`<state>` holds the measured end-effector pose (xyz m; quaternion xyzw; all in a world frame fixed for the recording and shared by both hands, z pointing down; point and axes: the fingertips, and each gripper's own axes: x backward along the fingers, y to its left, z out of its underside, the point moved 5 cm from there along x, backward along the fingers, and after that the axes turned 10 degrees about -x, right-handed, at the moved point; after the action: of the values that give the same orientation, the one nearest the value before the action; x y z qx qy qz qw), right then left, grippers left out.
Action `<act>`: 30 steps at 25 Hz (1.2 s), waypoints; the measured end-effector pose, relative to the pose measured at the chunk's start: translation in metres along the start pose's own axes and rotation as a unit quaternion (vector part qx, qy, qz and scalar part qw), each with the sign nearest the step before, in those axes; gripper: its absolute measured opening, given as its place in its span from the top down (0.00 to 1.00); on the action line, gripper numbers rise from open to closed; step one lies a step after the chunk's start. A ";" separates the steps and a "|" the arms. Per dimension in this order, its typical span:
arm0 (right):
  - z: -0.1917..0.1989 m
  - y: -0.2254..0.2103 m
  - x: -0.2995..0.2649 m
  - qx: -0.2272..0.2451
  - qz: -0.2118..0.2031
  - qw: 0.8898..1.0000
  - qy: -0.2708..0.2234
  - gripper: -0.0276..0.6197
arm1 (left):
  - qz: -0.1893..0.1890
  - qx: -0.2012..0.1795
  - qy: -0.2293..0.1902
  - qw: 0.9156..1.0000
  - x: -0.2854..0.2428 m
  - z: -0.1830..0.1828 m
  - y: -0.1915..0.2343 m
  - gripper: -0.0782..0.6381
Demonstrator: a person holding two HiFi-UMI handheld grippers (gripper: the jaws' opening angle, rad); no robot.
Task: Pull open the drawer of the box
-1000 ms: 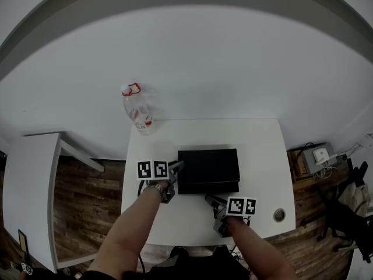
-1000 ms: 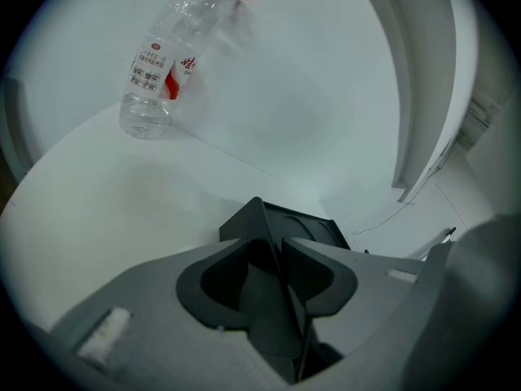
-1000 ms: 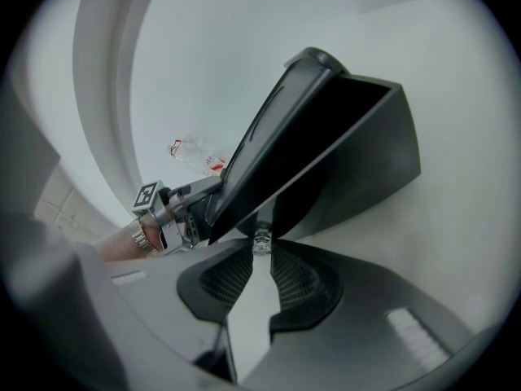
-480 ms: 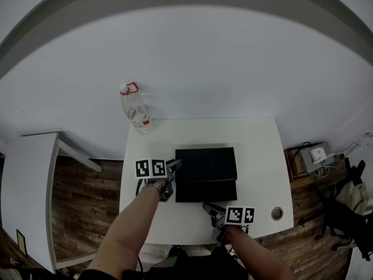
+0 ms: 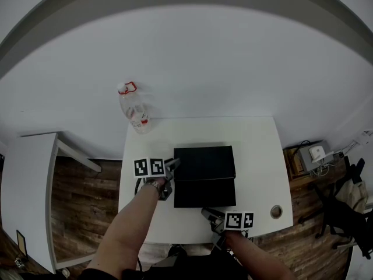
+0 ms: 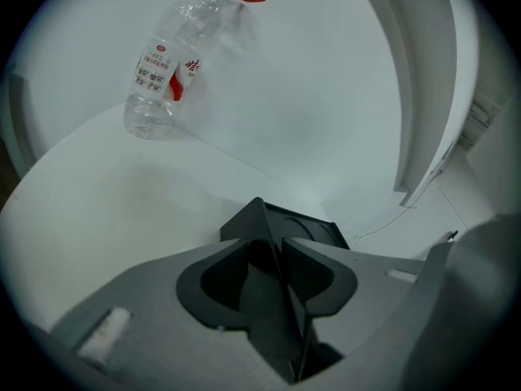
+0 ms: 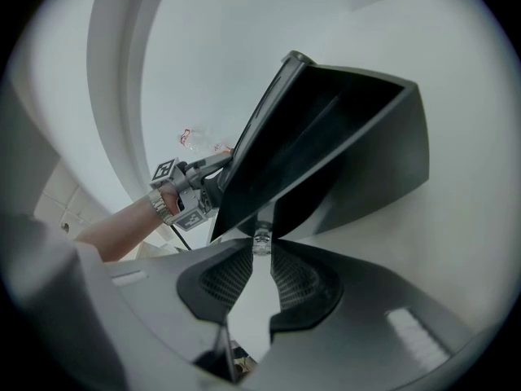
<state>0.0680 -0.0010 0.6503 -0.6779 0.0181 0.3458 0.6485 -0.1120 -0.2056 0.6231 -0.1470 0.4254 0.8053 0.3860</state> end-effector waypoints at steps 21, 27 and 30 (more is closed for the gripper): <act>0.011 -0.012 0.003 -0.014 -0.001 1.000 -0.001 0.85 | -0.005 0.000 -0.006 1.000 0.000 0.000 0.000 0.69; 0.011 -0.012 0.003 -0.009 -0.005 1.000 0.001 0.85 | 0.004 0.014 -0.031 0.999 0.001 0.002 0.000 0.69; 0.015 -0.010 0.003 -0.010 -0.014 1.000 0.012 0.78 | 0.021 0.035 -0.060 0.997 0.002 0.004 0.003 0.69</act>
<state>0.0682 0.0153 0.6589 -0.6884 0.0133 0.3290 0.6463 -0.1149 -0.2025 0.6261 -0.0757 0.4320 0.8056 0.3984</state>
